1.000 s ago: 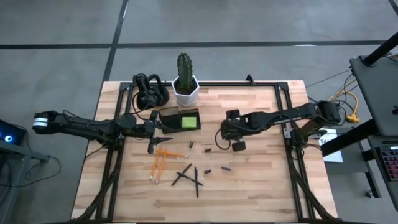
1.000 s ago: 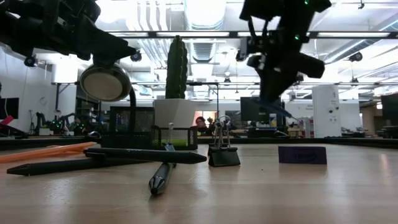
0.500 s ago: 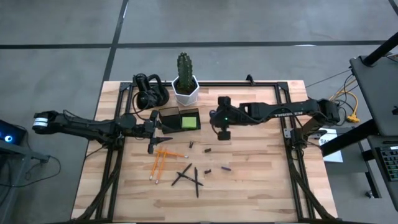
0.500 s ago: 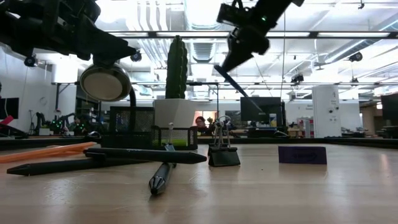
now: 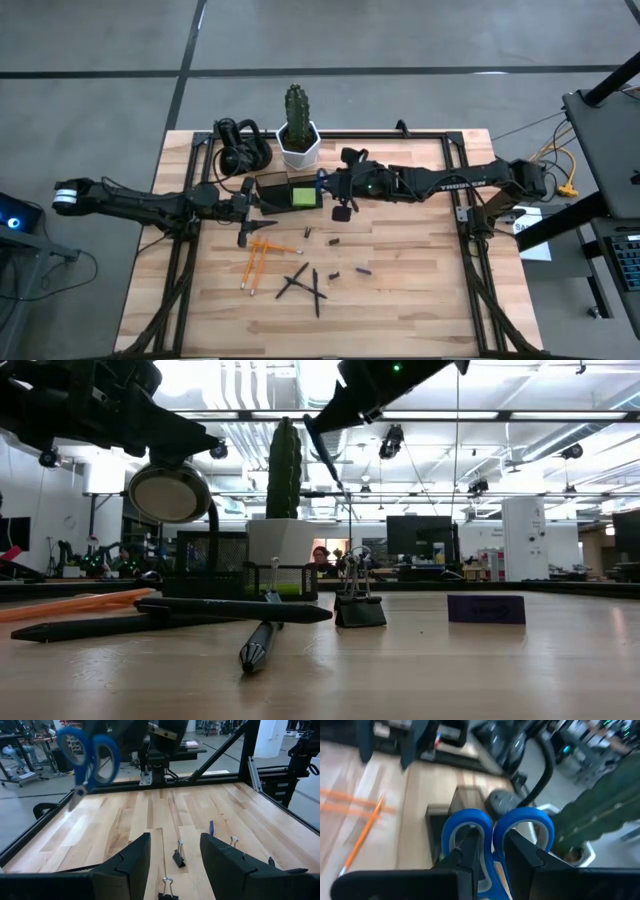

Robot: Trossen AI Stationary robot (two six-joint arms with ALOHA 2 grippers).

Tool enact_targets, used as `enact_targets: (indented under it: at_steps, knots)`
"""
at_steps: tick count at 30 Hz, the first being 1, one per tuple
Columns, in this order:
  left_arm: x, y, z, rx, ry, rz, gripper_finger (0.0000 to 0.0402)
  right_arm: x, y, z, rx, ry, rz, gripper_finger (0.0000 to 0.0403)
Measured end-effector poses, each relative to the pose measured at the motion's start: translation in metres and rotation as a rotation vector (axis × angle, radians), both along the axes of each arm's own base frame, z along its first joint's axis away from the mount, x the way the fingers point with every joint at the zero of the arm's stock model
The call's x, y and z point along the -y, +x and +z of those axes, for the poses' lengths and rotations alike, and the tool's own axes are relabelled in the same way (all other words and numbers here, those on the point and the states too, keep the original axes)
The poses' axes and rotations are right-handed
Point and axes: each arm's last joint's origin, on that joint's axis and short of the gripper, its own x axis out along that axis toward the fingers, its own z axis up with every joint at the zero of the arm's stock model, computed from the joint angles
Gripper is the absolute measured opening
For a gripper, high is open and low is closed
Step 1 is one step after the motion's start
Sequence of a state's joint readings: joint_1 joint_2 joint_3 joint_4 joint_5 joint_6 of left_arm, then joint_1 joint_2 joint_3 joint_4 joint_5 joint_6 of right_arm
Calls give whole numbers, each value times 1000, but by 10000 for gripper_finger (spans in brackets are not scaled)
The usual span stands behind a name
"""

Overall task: Pick and place office supplies into organizer
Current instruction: Put the blue scissors into the black desk organizer

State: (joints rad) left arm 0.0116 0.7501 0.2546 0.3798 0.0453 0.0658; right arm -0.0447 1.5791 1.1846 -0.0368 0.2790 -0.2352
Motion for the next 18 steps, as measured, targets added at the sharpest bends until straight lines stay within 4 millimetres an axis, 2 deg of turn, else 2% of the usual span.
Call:
enact_targets:
  at_steps: [8,18]
  knots:
    - [0,0,0,0,0,0,157,5,-2,-10,286,7,-5,54]
    - [0,0,0,3,1,0,157,2,-22,-37,466,-7,147,54]
